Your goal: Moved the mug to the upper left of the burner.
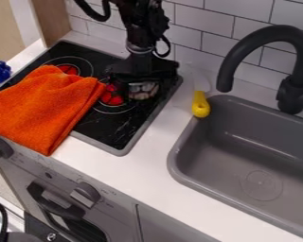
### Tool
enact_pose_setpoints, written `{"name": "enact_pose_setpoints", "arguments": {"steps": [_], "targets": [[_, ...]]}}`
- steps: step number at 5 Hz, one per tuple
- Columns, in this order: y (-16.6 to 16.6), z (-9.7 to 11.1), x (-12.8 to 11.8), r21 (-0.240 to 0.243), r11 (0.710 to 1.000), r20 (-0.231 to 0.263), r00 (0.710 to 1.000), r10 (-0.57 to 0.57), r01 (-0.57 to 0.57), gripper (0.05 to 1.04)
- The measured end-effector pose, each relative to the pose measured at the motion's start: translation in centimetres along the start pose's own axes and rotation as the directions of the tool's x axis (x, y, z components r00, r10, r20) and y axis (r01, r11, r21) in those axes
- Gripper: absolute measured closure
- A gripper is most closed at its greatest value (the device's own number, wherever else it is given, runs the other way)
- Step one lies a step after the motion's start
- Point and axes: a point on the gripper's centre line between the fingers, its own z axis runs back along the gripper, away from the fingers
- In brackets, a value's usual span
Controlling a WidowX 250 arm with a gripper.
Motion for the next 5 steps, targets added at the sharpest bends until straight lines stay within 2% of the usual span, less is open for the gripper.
{"name": "enact_pose_setpoints", "arguments": {"steps": [1, 2, 3, 5], "targets": [[0.3, -0.3, 1.3, 0.004, 0.999, 0.006, 0.999, 0.049, -0.049, 0.084], [0.7, -0.4, 2.1, -0.005, 0.983, 0.035, 0.982, 0.184, -0.184, 0.084], [1.4, -0.7, 3.1, 0.012, 0.969, 0.043, 0.968, 0.247, -0.248, 0.084], [3.0, -0.8, 5.8, -0.017, 0.953, 0.061, 0.951, 0.303, -0.303, 0.084]]}}
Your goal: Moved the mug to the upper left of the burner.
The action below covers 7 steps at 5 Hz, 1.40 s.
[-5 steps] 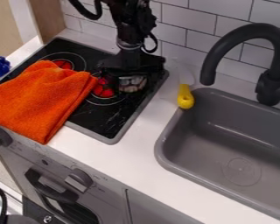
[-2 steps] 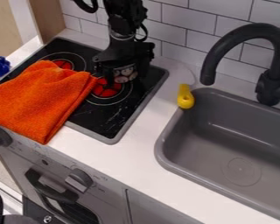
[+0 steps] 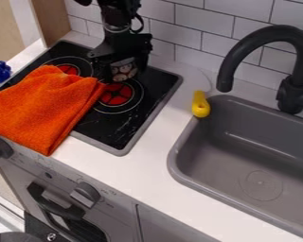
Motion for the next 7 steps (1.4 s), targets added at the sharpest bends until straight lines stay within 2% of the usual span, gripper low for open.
{"name": "enact_pose_setpoints", "arguments": {"steps": [1, 2, 4, 5, 6, 7], "targets": [[0.6, 0.2, 1.5, -0.010, 1.000, 0.016, 1.000, 0.023, -0.023, 0.084], [2.0, -0.7, 2.4, 0.013, 0.999, 0.005, 0.999, 0.040, -0.040, 0.084], [3.7, -0.5, 4.0, 0.016, 0.997, 0.009, 0.997, 0.072, -0.072, 0.084], [3.8, -0.7, 3.3, -0.011, 1.000, -0.035, 0.999, 0.020, -0.020, 0.084], [2.9, 1.5, 2.3, -0.067, 0.987, 0.037, 0.989, -0.142, 0.144, 0.084], [2.6, 3.6, 1.1, -0.121, 0.949, 0.074, 0.956, -0.285, 0.292, 0.084]]}}
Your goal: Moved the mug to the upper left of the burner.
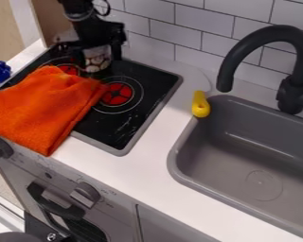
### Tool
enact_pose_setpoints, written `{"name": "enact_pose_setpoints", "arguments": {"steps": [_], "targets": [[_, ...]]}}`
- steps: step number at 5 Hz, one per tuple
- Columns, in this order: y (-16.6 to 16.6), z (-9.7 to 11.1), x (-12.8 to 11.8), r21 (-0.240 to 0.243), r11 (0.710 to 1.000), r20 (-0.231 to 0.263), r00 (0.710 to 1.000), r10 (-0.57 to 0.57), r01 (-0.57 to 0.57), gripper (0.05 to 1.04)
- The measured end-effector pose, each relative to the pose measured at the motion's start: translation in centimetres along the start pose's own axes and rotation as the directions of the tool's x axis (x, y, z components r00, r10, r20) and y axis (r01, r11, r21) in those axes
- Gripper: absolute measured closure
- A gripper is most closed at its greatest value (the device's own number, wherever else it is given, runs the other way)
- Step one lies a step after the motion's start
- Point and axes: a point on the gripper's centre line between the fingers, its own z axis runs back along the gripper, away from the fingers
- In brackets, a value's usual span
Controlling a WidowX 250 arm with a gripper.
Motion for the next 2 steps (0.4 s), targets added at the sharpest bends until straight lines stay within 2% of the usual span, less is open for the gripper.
{"name": "enact_pose_setpoints", "arguments": {"steps": [1, 2], "targets": [[0.0, 1.4, -0.9, -0.048, 0.989, 0.009, 0.990, -0.140, 0.140, 0.084], [1.7, 2.1, -0.6, -0.024, 0.983, -0.019, 0.983, -0.183, 0.183, 0.084]]}}
